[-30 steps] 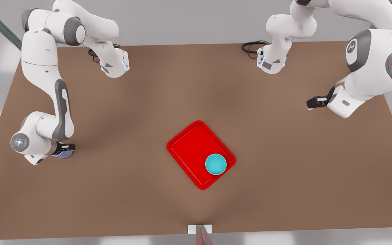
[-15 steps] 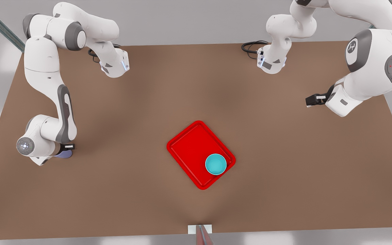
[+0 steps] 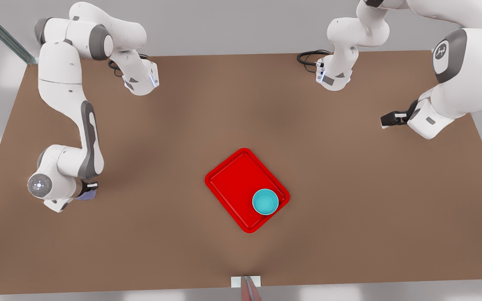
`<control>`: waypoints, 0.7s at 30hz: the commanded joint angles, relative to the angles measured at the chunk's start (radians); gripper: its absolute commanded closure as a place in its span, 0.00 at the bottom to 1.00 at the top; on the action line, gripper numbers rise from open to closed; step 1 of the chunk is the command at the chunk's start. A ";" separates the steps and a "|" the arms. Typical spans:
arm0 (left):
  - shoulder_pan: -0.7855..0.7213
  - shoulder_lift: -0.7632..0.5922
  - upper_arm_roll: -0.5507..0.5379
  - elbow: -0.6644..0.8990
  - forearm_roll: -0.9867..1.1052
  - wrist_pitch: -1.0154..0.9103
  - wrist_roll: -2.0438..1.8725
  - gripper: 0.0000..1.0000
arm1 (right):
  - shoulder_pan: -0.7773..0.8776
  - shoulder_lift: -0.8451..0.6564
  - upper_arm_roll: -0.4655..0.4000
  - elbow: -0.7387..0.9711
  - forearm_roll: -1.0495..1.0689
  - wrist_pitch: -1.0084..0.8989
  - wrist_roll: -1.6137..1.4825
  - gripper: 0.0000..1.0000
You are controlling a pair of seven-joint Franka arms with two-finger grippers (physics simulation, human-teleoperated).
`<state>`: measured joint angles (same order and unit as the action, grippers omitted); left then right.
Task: Place the bowl on the tray with the left arm and the cup on the tray with the right arm
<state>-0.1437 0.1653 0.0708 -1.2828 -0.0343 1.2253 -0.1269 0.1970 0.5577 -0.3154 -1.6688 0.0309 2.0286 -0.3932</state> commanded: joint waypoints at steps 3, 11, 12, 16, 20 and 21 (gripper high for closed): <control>-0.019 0.000 -0.002 0.002 0.001 -0.020 0.015 0.00 | 0.242 -0.004 0.001 0.089 0.070 -0.180 -0.052 0.79; -0.060 -0.001 0.001 0.003 -0.030 -0.030 0.009 0.00 | 0.700 0.042 0.006 0.169 0.184 0.078 0.310 0.79; -0.060 -0.001 0.000 0.003 -0.030 -0.030 0.004 0.00 | 0.736 0.056 0.006 0.175 0.182 0.120 0.312 0.79; -0.056 0.000 0.003 0.003 -0.029 -0.029 0.001 0.00 | 0.822 0.165 0.006 0.339 0.182 0.133 0.381 0.79; -0.059 0.000 0.001 0.003 -0.029 -0.027 0.003 0.00 | 0.812 0.292 0.007 0.491 0.182 0.136 0.381 0.79; -0.060 0.000 0.000 0.003 -0.029 -0.029 0.003 0.00 | 0.809 0.303 0.006 0.488 0.182 0.168 0.381 0.79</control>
<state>-0.2029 0.1668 0.0712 -1.2798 -0.0631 1.1982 -0.1231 1.0090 0.8494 -0.3095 -1.1927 0.2157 2.1348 -0.1996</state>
